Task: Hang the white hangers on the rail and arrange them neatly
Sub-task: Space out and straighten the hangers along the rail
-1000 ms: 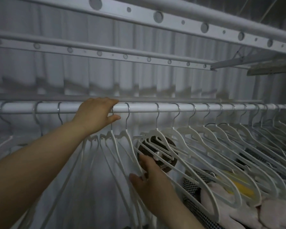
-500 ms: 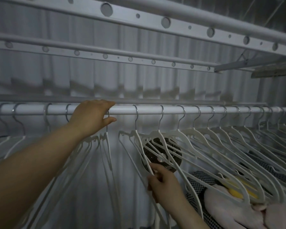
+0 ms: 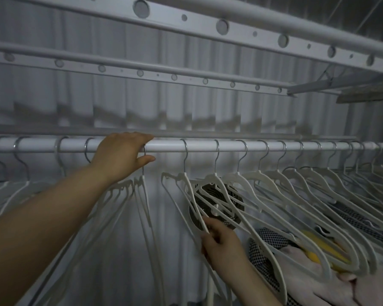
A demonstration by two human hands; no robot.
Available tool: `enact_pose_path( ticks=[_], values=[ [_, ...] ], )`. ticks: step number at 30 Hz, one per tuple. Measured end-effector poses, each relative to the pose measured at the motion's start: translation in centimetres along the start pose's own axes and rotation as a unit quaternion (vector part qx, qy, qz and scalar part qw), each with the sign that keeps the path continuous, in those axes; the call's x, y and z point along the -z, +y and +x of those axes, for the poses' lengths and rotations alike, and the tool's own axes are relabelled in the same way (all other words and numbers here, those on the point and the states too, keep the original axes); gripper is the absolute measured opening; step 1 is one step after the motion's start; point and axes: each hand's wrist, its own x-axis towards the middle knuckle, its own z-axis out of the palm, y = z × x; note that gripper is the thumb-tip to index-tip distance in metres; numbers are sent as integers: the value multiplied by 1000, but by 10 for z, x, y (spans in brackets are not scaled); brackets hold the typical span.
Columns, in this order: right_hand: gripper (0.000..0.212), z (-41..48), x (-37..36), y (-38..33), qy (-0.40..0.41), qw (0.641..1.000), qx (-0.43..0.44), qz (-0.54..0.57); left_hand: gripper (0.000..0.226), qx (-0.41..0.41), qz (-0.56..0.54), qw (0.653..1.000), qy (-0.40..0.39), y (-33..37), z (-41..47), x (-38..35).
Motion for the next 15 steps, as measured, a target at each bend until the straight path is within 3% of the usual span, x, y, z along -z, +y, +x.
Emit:
enact_pose_path(
  ticks=[8, 11, 13, 15],
  values=[
    [33, -5, 1, -3, 3, 1000, -7, -22, 50, -1, 2, 1000, -17, 2, 3, -2],
    [44, -16, 6, -18, 11, 989, 42, -139, 55, -8, 0, 1000, -22, 2, 2, -2],
    [56, -25, 10, -34, 9, 958, 103, -269, 64, -26, -1, 1000, -18, 1, 0, -2],
    [59, -32, 11, -53, 16, 937, 147, -316, 70, -41, 3, 999, -13, 0, -1, 1]
  ],
)
